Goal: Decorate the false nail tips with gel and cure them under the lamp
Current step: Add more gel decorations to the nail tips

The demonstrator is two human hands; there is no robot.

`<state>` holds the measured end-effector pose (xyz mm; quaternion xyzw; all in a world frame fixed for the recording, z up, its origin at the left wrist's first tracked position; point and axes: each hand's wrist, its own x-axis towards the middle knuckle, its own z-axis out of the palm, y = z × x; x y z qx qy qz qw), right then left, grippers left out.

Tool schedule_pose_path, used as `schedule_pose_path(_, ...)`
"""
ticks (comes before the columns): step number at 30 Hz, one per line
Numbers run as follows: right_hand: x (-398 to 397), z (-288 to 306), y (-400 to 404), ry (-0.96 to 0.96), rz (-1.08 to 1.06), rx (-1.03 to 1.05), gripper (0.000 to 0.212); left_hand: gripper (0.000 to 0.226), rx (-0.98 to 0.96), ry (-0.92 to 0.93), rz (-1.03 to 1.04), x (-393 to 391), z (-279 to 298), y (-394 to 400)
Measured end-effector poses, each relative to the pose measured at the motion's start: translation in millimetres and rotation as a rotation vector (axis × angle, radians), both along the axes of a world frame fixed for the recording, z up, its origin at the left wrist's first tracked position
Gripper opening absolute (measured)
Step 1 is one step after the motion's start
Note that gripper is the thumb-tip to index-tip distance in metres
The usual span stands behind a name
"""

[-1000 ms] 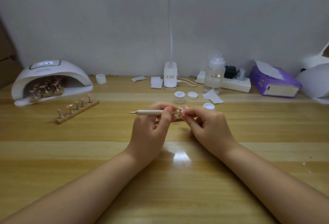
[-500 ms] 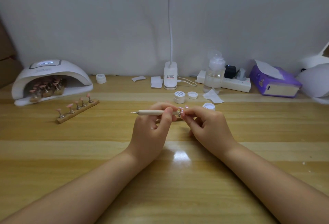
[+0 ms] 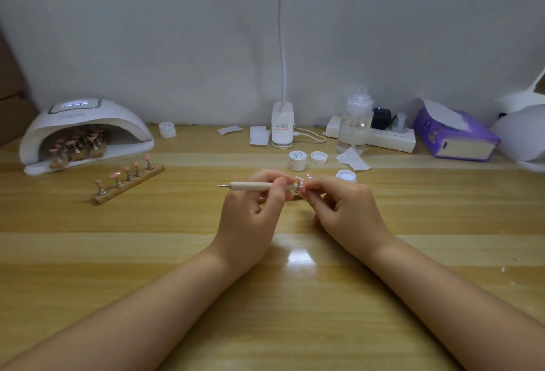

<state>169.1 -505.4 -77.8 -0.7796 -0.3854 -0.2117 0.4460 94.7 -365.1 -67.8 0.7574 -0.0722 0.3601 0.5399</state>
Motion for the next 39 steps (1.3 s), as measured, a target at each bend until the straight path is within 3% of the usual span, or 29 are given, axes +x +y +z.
schedule_pose_path(39, 0.3, 0.1, 0.2, 0.053, -0.013, 0.017, 0.005, 0.017, -0.090, -0.048, -0.011, -1.3, 0.8, 0.3)
